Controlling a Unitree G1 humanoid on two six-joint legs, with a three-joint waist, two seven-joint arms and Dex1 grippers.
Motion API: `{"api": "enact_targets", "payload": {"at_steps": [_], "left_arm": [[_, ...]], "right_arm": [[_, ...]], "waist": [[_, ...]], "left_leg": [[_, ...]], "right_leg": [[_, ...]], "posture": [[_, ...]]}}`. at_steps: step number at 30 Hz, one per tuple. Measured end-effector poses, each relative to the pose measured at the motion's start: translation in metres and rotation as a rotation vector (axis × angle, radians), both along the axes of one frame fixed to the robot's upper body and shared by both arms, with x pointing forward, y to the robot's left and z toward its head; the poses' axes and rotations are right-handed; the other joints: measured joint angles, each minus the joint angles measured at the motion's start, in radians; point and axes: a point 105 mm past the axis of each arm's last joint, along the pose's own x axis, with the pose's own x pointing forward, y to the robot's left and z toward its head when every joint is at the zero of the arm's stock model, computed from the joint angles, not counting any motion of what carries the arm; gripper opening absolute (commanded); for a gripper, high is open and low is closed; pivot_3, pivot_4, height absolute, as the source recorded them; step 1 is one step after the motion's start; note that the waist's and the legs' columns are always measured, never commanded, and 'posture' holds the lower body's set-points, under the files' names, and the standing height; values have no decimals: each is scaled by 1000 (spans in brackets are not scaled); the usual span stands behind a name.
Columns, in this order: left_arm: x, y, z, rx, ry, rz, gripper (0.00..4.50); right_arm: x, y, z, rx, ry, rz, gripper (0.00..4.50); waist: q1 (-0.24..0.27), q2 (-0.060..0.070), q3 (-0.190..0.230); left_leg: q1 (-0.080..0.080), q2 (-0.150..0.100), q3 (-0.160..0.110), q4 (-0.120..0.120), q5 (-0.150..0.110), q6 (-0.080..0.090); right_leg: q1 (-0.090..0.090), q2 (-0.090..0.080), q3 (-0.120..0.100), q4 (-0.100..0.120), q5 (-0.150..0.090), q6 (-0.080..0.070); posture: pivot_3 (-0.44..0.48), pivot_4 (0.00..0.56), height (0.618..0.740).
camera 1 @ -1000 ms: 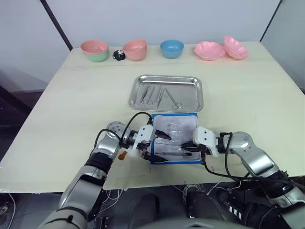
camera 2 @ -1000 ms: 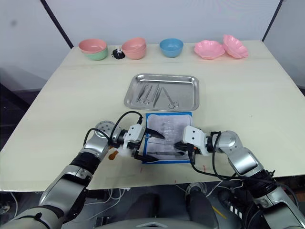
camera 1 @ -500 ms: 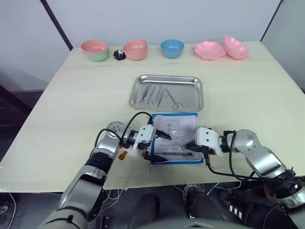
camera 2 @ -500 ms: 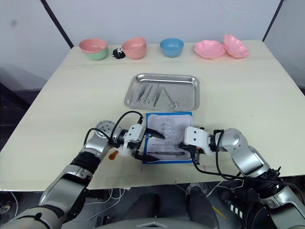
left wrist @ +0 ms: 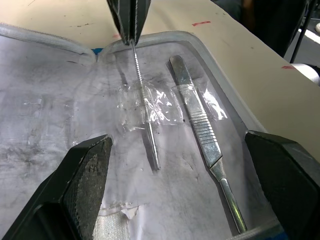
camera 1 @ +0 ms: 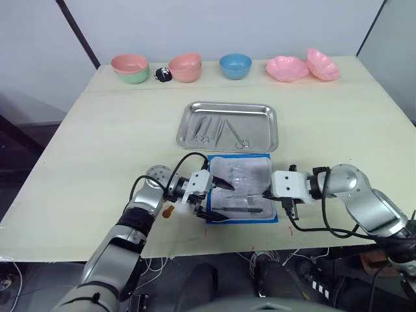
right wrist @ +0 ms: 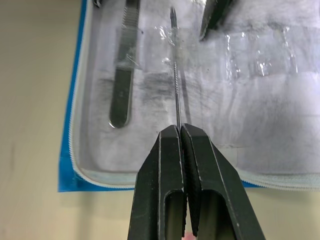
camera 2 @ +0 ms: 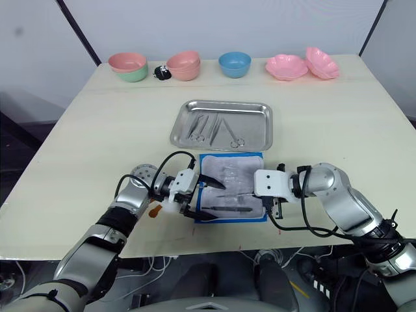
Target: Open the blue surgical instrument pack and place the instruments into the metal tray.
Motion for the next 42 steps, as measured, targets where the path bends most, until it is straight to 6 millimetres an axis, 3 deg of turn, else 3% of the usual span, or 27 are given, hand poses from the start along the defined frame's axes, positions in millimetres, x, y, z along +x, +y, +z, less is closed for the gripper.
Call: {"api": "enact_targets", "payload": {"at_steps": [10,19,28,37,42], "left_arm": [[0,0,0,-1,-2,-1,4500],[1,-2,-1,-8,-5,5,4500],[1,-1,-2,-7,-2,6,4500],[2,-2,-2,-7,3,7,4500],[2,-2,-2,-9,5,7,4500]], "right_arm": [[1,-29,8,-79,-21,-48,105],[-10,-83,13,-116,10,-185,105],[-17,-112,33,16,16,-335,105],[3,-90,61,371,-21,-495,105],[17,-79,69,458,-32,-549,105]], "waist": [[0,0,0],[4,-2,1],[3,-1,1],[2,-1,1],[3,1,0]], "left_leg": [[0,0,0,0,0,0],[0,0,2,0,0,0],[0,0,3,1,0,0],[1,0,3,1,0,0],[0,-1,3,1,0,0]], "right_leg": [[0,0,0,0,0,0],[0,-1,1,0,0,0],[1,-1,3,0,0,0],[1,0,4,0,0,0],[1,0,5,0,0,0]], "posture": [[0,150,740],[0,150,740],[0,150,740],[0,150,740],[0,150,740]]}}
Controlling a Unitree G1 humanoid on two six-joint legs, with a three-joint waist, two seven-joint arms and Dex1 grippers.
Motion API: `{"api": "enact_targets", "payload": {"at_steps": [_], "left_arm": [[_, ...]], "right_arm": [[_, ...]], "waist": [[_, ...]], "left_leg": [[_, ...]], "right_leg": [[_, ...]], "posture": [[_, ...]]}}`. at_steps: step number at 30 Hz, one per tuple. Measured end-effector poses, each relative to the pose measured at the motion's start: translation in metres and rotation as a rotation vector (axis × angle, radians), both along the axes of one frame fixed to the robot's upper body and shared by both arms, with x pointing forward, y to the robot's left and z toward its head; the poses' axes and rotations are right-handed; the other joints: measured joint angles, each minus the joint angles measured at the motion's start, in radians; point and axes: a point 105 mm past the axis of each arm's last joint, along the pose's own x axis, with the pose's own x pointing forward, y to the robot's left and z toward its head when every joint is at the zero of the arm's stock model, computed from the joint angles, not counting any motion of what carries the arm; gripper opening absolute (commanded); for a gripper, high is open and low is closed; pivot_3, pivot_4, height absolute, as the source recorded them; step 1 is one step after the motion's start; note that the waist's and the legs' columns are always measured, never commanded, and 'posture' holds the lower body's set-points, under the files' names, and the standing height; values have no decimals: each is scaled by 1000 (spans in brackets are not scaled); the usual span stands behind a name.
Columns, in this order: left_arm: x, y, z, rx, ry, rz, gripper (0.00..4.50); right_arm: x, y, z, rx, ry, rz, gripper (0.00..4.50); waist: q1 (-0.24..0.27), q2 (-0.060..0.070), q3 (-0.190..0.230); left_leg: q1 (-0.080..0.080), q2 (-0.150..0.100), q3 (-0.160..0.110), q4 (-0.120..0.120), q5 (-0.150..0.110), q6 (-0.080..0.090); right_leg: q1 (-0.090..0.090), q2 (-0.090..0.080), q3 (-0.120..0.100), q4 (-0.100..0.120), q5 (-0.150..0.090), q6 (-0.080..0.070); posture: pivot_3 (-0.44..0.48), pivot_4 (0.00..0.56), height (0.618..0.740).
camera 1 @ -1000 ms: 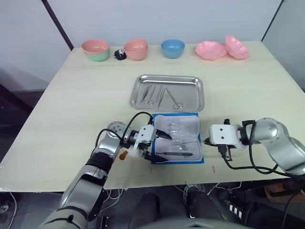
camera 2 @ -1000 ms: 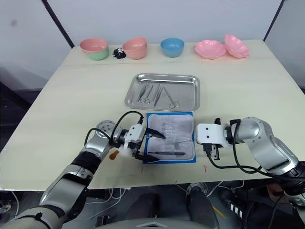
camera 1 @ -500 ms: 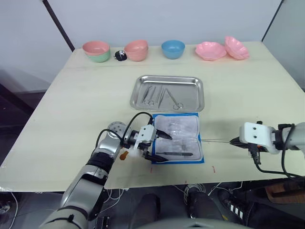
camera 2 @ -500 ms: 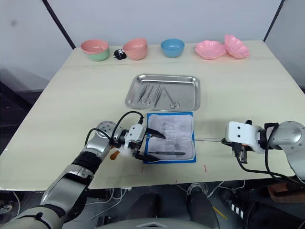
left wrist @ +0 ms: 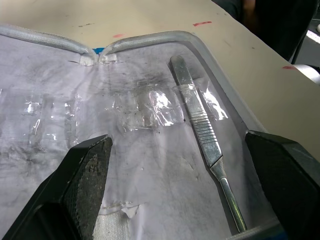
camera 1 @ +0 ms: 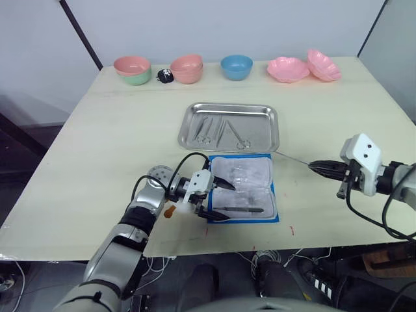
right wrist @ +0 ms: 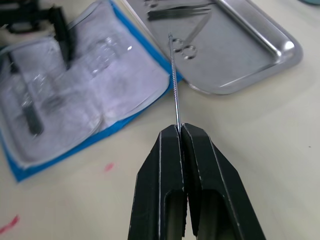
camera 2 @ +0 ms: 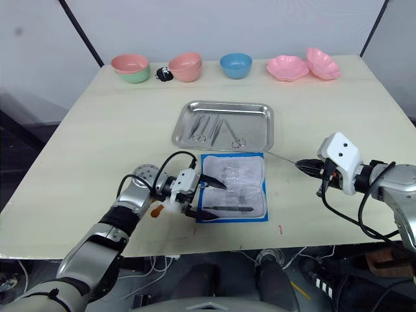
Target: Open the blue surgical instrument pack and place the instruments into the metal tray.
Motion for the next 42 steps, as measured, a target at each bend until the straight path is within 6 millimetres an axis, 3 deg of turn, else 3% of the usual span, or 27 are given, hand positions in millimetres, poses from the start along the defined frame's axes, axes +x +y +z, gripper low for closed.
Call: {"api": "enact_targets", "payload": {"at_steps": [4,9,13,14,22,30,42], "left_arm": [[0,0,0,-2,1,3,4500],[0,0,0,-3,-1,2,4500],[0,0,0,-4,-1,-1,4500],[0,1,0,0,-2,2,4500],[0,1,0,-3,-3,7,4500],[0,5,0,-3,-3,19,4500],[-1,6,0,-6,-4,24,4500]], "right_arm": [[14,14,2,37,6,-17,105],[51,39,5,82,-3,-96,105],[70,55,0,94,8,-136,105],[86,70,-4,91,10,-178,105],[123,94,-19,105,73,-340,105],[145,117,-43,135,150,-424,105],[162,127,-67,155,178,-466,105]], "waist": [[-1,1,0],[-1,5,-3],[-1,6,-4],[-4,6,-4],[-4,6,-4],[-7,6,-4],[-12,6,-4]], "left_leg": [[0,0,0,0,0,0],[0,0,0,0,0,0],[-1,0,0,0,0,0],[0,0,2,0,0,0],[0,0,1,0,0,0],[1,0,4,1,0,1],[2,0,11,1,0,1]], "right_leg": [[0,0,0,0,0,0],[-1,1,1,0,1,-1],[-1,1,1,0,2,0],[-1,1,3,2,2,-1],[-2,2,3,5,2,0],[-6,2,7,13,2,-1],[-8,3,15,15,2,-1]], "posture": [[0,150,740],[0,150,740],[0,150,740],[0,150,740],[0,150,740],[0,150,740],[0,150,740]]}}
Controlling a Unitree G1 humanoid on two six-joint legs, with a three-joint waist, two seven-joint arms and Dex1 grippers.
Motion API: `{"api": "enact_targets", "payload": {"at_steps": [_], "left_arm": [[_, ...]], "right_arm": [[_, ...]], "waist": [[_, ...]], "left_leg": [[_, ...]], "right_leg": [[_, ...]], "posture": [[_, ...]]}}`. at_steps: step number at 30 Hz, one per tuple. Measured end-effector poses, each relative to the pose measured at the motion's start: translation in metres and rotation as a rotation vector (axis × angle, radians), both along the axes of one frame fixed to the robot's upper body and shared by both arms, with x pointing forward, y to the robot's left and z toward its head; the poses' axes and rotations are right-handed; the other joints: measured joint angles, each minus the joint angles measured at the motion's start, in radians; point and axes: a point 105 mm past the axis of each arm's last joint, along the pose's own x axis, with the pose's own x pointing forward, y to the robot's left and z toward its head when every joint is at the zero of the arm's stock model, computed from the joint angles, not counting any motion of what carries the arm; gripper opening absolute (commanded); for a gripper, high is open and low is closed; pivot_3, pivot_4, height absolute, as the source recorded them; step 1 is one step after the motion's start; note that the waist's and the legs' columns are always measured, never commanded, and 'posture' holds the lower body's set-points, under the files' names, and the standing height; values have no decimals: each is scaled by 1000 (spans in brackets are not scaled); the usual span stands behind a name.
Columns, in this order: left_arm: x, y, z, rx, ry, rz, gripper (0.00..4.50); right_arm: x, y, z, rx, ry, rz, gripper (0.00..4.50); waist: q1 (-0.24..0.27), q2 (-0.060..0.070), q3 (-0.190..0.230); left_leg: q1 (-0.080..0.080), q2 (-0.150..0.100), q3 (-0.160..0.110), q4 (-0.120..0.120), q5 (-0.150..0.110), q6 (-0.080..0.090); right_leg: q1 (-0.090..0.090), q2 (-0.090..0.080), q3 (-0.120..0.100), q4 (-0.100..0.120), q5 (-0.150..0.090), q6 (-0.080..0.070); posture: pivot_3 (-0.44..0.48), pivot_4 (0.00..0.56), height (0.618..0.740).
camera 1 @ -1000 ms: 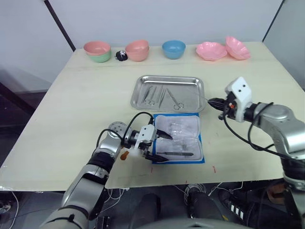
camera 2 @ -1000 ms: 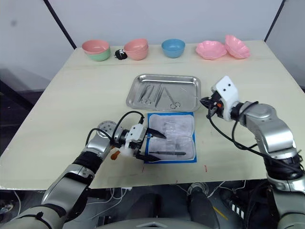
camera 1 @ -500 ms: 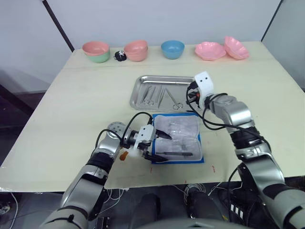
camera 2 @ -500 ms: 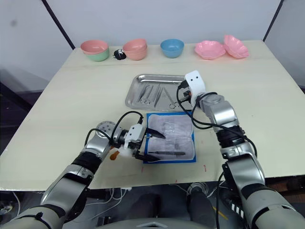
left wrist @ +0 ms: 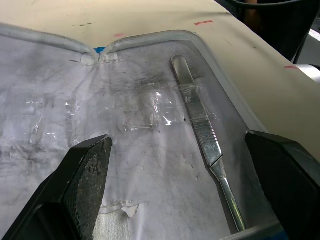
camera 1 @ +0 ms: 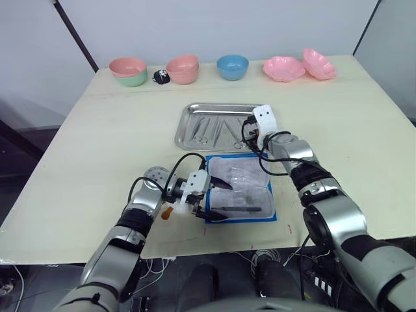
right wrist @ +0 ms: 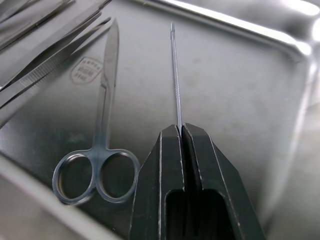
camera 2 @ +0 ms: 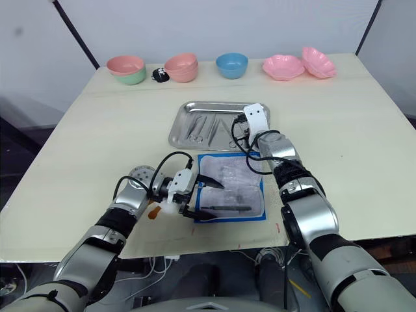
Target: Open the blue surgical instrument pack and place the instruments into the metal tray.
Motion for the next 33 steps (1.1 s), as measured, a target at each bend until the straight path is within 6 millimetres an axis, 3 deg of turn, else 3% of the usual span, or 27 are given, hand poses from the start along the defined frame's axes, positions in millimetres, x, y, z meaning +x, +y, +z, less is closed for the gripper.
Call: {"api": "enact_targets", "payload": {"at_steps": [4,6,7,11,12,14,15,17,26,29,33], "left_arm": [[0,0,0,0,0,1,4500],[0,0,0,1,0,1,4500],[-1,1,0,2,-1,1,4500],[0,1,0,4,0,3,4500],[0,1,0,4,0,3,4500],[0,1,0,4,0,3,4500],[0,1,0,4,0,2,4500],[0,1,0,4,0,2,4500],[0,1,1,5,0,-2,4500],[0,0,1,4,-1,-5,4500],[0,0,1,6,1,-5,4500]], "right_arm": [[1,3,-1,25,5,7,105],[1,4,-1,26,1,15,601],[1,5,-1,24,-3,26,629],[-1,8,0,24,-6,67,2570],[-1,9,0,24,-6,72,2922],[-1,9,0,24,-8,75,3057],[-1,9,0,25,-10,76,3747],[0,7,2,25,-19,74,4435],[1,0,51,72,-231,140,4435],[-16,-2,65,126,-325,239,4435],[-39,-9,58,136,-347,320,4435]], "waist": [[-1,0,0],[-2,0,0],[-2,0,0],[-7,0,0],[-7,0,0],[-7,0,0],[-7,0,0],[-7,0,0],[-8,0,0],[-6,0,0],[-5,-1,0]], "left_leg": [[0,0,0,0,0,0],[0,0,0,0,0,0],[0,0,0,0,0,0],[0,0,0,0,0,0],[0,0,0,0,0,0],[0,0,0,0,0,0],[0,0,0,0,0,0],[0,0,0,0,0,0],[-1,0,0,0,0,0],[-2,0,-1,0,0,0],[-2,0,0,0,0,0]], "right_leg": [[0,0,0,0,0,0],[0,0,0,0,0,0],[0,0,0,0,0,0],[0,0,0,0,0,0],[0,0,0,0,0,0],[0,0,0,0,0,0],[0,0,0,0,0,0],[0,0,0,0,0,0],[-1,0,0,0,0,0],[-1,0,0,0,0,0],[-1,0,0,0,0,0]], "posture": [[0,150,740],[0,150,740],[0,150,740],[0,150,740],[0,150,740],[0,150,740],[0,150,740],[0,150,740],[0,150,740],[0,150,740],[0,150,740]]}}
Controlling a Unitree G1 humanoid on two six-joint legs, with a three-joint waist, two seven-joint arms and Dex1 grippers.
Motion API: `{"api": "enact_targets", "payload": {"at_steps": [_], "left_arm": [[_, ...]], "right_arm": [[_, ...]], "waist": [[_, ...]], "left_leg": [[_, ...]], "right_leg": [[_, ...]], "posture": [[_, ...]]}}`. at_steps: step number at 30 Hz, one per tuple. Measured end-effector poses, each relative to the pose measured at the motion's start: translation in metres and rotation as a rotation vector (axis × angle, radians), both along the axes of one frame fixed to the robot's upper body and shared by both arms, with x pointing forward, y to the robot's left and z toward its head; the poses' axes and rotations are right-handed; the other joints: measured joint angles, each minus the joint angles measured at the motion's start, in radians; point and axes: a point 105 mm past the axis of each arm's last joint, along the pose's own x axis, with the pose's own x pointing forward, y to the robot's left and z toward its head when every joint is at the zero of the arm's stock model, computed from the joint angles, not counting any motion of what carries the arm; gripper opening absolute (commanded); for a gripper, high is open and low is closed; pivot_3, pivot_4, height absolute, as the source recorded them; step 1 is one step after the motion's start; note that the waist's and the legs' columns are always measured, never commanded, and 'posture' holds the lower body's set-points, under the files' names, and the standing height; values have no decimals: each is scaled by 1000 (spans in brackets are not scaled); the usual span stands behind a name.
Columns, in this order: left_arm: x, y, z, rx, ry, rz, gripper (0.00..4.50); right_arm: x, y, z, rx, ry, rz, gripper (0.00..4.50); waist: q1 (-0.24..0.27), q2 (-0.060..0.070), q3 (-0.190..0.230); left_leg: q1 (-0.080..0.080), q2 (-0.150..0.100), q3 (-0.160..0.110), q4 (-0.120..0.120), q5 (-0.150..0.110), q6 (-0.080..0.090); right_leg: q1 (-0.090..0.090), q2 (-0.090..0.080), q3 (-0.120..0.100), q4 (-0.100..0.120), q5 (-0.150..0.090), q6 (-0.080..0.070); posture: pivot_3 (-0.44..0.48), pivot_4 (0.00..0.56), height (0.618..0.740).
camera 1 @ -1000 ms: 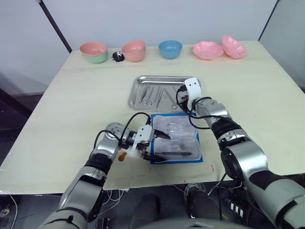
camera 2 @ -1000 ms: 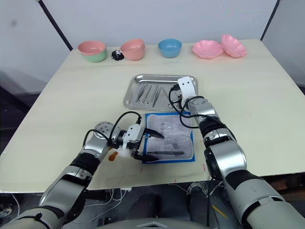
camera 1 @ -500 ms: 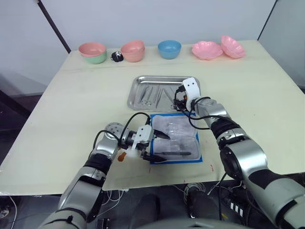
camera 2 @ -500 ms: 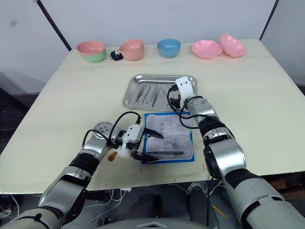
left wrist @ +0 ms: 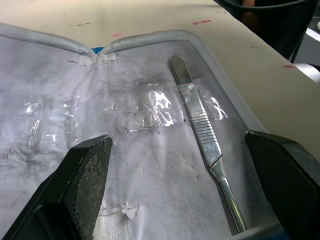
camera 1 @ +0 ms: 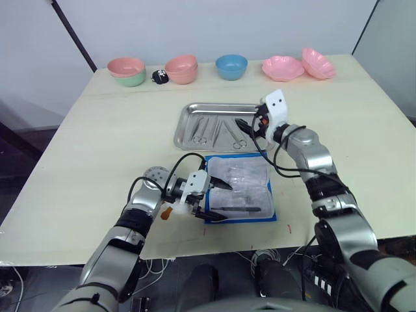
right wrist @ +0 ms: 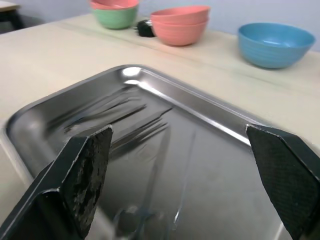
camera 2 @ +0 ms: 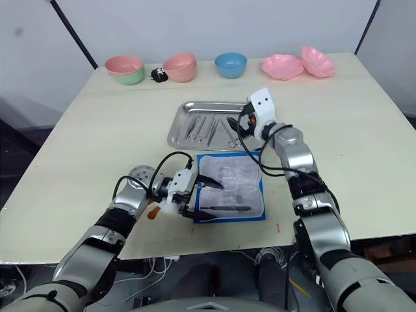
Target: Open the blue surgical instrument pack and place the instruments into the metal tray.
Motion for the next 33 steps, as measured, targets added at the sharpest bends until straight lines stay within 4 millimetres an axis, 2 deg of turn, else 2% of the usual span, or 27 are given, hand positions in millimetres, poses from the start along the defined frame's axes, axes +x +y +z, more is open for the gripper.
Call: {"api": "enact_targets", "payload": {"at_steps": [4,6,9,12,13,17,19,24,25,29,33], "left_arm": [[0,-2,0,0,1,-8,4500],[0,-2,0,2,1,-13,4500],[1,-1,0,6,3,-13,4500],[1,-3,1,8,0,-21,4500],[1,-2,1,10,0,-21,4500],[2,-2,1,11,0,-24,4500],[2,-2,1,12,-4,-26,4500],[2,-3,1,11,-5,-28,4500],[2,-4,1,11,-6,-31,4500],[2,-3,0,12,-4,-29,4500],[3,-2,0,12,-6,-29,4500]], "right_arm": [[-33,-15,-17,-30,-3,86,4435],[-54,-28,-24,-63,-2,145,4435],[-76,-43,-25,-109,-20,212,4435],[-113,-68,-27,-190,-6,345,4435],[-116,-71,-26,-192,1,358,4435],[-141,-95,-15,-226,22,448,4435],[-153,-111,1,-229,6,487,4435],[-162,-119,11,-224,0,521,4435],[-175,-130,24,-212,21,563,4435],[-190,-149,42,-238,49,595,4435],[-196,-154,45,-227,81,596,4435]], "waist": [[8,-1,0],[11,-2,1],[11,-3,2],[13,-6,4],[13,-7,4],[13,-10,6],[14,-11,7],[15,-11,7],[16,-11,7],[15,-11,7],[15,-11,7]], "left_leg": [[0,0,0,0,0,0],[0,0,0,0,0,0],[0,0,0,0,0,0],[0,0,0,0,0,0],[0,0,0,0,0,0],[0,0,0,1,0,0],[0,0,0,1,0,0],[0,0,0,1,0,0],[0,0,1,1,0,0],[0,0,1,1,0,0],[0,1,0,1,0,0]], "right_leg": [[0,0,0,0,0,0],[0,0,0,-1,0,0],[0,0,0,-1,-1,-1],[0,0,0,-1,-1,-2],[0,0,0,-1,-2,-2],[0,0,0,-2,-2,-2],[0,0,0,-2,-2,-2],[0,0,-1,-2,-2,-2],[0,0,-1,-3,-2,-2],[2,0,-1,-3,-2,-3],[2,0,-1,-3,-3,-3]], "posture": [[0,150,740],[0,150,740],[0,150,740],[0,150,740],[0,150,740],[0,150,740],[0,150,740],[0,150,740],[0,150,740],[0,150,740],[0,150,740]]}}
